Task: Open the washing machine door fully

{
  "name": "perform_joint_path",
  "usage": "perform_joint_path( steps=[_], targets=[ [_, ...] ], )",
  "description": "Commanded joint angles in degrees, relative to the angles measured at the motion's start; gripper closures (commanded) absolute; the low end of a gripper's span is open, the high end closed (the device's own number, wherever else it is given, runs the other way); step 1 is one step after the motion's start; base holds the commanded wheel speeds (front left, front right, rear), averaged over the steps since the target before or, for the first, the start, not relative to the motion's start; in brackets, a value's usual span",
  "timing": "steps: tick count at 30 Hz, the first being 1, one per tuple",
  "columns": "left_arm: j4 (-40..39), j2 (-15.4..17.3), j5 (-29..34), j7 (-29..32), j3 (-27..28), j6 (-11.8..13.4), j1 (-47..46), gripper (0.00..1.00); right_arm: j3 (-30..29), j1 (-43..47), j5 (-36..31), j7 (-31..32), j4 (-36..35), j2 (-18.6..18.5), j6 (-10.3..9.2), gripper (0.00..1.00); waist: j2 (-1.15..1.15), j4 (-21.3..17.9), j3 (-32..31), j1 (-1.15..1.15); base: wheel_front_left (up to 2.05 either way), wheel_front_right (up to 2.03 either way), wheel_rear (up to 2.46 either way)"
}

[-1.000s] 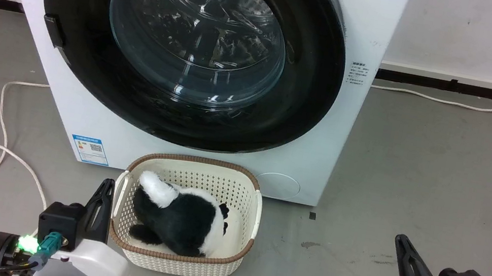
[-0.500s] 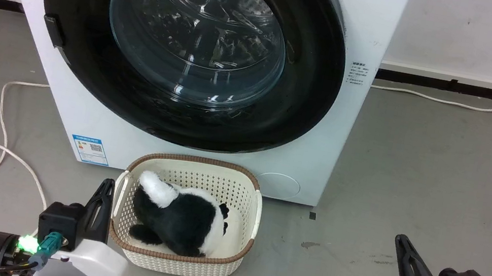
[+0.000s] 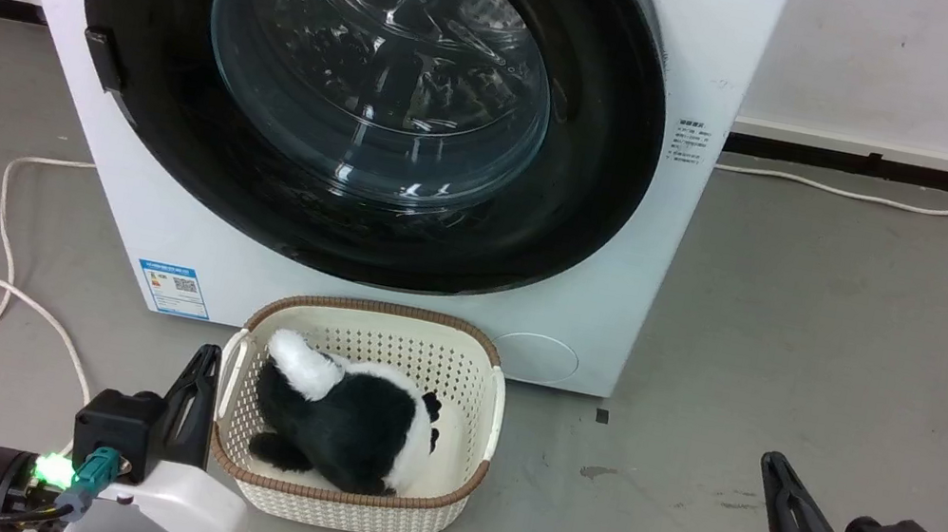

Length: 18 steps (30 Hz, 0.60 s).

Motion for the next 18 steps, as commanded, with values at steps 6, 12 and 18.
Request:
perform_joint_path(
  steps=[6,12,18],
  targets=[
    [-0.2,0.0,0.5,0.0,0.0,-0.2,0.8,1.00,-0.1,-0.7,-0.4,0.1,0.1,0.3,-0.04,1.00,0.00,0.0,0.0,0.00,0.00,0.00,0.00],
    [0.0,0.0,0.0,0.0,0.0,0.0,0.0,0.00,0.0,0.0,0.0,0.0,0.0,0.0,0.00,0.00,0.00,0.0,0.0,0.00,0.00,0.00,0.00],
    [0.1,0.0,-0.1,-0.3,-0.2,0.2,0.0,0.00,-0.1,0.1,0.3,-0.3,0.0,0.0,0.01,0.00,0.00,0.0,0.0,0.00,0.00,0.00,0.00]
  ],
)
